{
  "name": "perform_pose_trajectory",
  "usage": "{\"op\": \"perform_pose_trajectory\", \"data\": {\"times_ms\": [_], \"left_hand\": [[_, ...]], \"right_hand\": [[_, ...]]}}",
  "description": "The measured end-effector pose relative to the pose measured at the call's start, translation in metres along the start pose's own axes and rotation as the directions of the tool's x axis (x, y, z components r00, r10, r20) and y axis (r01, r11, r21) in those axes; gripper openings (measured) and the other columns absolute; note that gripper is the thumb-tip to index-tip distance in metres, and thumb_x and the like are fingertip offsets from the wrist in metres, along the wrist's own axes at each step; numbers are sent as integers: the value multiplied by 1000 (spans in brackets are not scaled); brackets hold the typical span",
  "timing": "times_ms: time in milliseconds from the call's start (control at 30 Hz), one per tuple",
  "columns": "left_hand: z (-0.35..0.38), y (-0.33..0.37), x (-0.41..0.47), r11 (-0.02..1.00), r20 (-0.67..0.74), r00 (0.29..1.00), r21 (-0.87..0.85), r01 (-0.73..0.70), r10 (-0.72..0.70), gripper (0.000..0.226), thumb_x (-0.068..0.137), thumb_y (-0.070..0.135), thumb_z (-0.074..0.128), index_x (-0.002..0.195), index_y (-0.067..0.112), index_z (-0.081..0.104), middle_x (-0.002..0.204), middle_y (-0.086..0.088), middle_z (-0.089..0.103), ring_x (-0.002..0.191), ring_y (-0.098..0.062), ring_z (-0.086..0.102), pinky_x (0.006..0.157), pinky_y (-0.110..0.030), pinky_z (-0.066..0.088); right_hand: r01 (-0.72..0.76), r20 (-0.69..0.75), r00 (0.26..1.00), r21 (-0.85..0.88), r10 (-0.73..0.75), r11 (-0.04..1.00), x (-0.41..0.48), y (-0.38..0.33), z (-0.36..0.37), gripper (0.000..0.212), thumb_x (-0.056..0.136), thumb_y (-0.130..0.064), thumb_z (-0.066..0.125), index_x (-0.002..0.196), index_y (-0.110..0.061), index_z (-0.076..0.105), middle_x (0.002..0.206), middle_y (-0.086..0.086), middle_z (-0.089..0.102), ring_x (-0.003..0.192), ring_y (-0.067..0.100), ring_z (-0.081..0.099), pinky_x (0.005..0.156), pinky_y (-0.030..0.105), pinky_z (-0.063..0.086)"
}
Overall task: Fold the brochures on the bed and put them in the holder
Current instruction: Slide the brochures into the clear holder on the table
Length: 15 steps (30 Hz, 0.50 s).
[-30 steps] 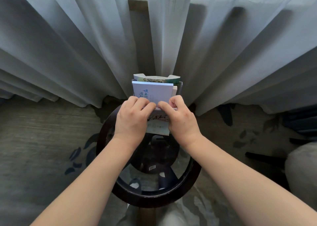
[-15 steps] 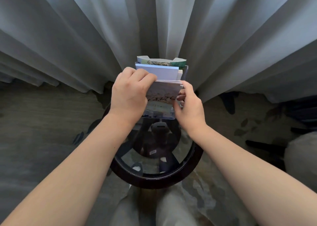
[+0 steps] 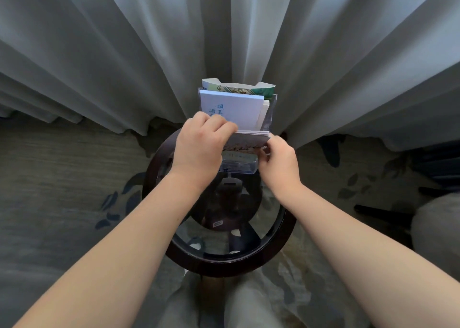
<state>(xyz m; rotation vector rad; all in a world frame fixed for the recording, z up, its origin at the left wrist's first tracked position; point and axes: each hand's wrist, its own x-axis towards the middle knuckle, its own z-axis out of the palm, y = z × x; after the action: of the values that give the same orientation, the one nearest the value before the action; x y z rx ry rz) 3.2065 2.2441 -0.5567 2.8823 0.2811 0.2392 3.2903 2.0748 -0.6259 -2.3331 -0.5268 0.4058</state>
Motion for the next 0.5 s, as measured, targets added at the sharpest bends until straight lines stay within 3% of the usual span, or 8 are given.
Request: {"op": "perform_pose_trajectory", "data": {"times_ms": [133, 267, 400, 500], "left_hand": [[24, 3, -6, 997, 177, 983, 66, 29, -40, 34, 83, -1, 74, 114, 11, 68, 109, -11, 69, 96, -36, 57, 77, -45, 49], [34, 5, -4, 994, 179, 981, 92, 66, -82, 34, 81, 3, 80, 112, 11, 68, 107, -12, 69, 92, -36, 57, 75, -45, 51], [36, 3, -1, 990, 158, 985, 132, 45, -66, 38, 80, 4, 81, 114, 10, 66, 106, -12, 68, 93, -34, 58, 76, -44, 54], [39, -1, -1, 985, 155, 987, 172, 20, -47, 44, 82, 6, 77, 123, 11, 61, 111, -11, 66, 96, -34, 58, 78, -42, 50]], "right_hand": [[-60, 44, 997, -18, 60, 998, -4, 6, 9, 28, 94, -11, 63, 120, -22, 66, 112, -1, 70, 101, 20, 66, 80, 28, 52], [6, -33, 999, 13, -6, 1000, -6, -5, 8, 46, 95, -10, 66, 137, -23, 52, 121, -4, 67, 108, 14, 63, 87, 20, 46], [260, -58, 961, -154, -271, 953, -7, -10, 2, 61, 97, -6, 59, 154, -21, 44, 124, 8, 60, 109, 24, 57, 89, 35, 53], [322, 26, 944, -285, -328, 903, -12, -12, 3, 77, 89, -3, 63, 160, -24, 37, 147, 19, 44, 125, 36, 49, 95, 47, 54]]}}
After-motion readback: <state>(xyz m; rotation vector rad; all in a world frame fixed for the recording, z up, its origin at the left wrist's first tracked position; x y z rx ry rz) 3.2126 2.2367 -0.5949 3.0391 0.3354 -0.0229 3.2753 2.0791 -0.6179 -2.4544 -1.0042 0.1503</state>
